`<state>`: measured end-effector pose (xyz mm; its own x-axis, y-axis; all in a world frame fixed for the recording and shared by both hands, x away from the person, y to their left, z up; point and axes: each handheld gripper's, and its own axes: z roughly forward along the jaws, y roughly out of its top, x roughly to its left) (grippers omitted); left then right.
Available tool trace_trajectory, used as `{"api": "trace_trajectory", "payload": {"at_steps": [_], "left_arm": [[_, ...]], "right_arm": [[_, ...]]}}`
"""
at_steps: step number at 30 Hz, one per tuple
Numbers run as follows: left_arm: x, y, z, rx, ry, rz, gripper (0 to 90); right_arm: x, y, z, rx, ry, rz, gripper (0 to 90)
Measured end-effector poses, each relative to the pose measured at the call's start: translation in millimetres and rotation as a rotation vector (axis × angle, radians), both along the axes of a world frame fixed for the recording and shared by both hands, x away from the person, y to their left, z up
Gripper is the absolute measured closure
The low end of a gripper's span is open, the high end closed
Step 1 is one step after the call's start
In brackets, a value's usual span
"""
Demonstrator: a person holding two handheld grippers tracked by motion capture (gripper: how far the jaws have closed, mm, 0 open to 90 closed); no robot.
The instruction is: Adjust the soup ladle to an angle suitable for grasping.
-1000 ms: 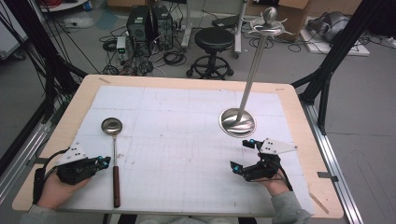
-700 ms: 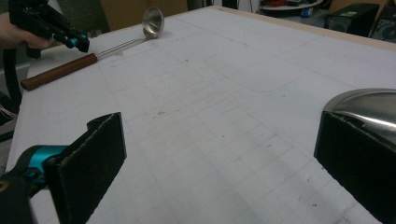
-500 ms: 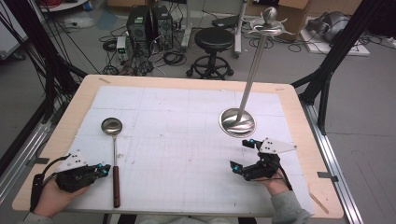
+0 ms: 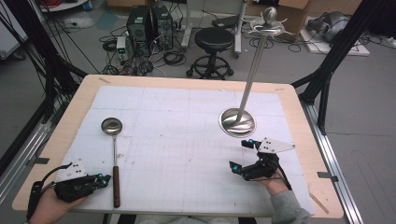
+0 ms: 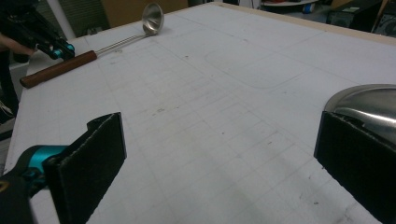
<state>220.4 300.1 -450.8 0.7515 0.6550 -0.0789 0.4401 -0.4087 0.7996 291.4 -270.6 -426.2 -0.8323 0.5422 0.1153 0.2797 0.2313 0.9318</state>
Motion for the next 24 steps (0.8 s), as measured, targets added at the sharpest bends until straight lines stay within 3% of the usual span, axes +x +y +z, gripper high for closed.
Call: {"api": "trace_trajectory", "payload": {"at_steps": [14,24], "left_arm": [[-6.3,-2.0,-1.1,-0.011,0.010,-0.047,89.7],[-5.2,-6.0,-1.5,-0.025,0.019,-0.053,89.6]], "right_arm": [[1.0,-0.4,-1.3,-0.009,0.015,-0.013,1.3],[1.8,0.6,-2.5,-0.023,0.021,-0.009,1.3]]}}
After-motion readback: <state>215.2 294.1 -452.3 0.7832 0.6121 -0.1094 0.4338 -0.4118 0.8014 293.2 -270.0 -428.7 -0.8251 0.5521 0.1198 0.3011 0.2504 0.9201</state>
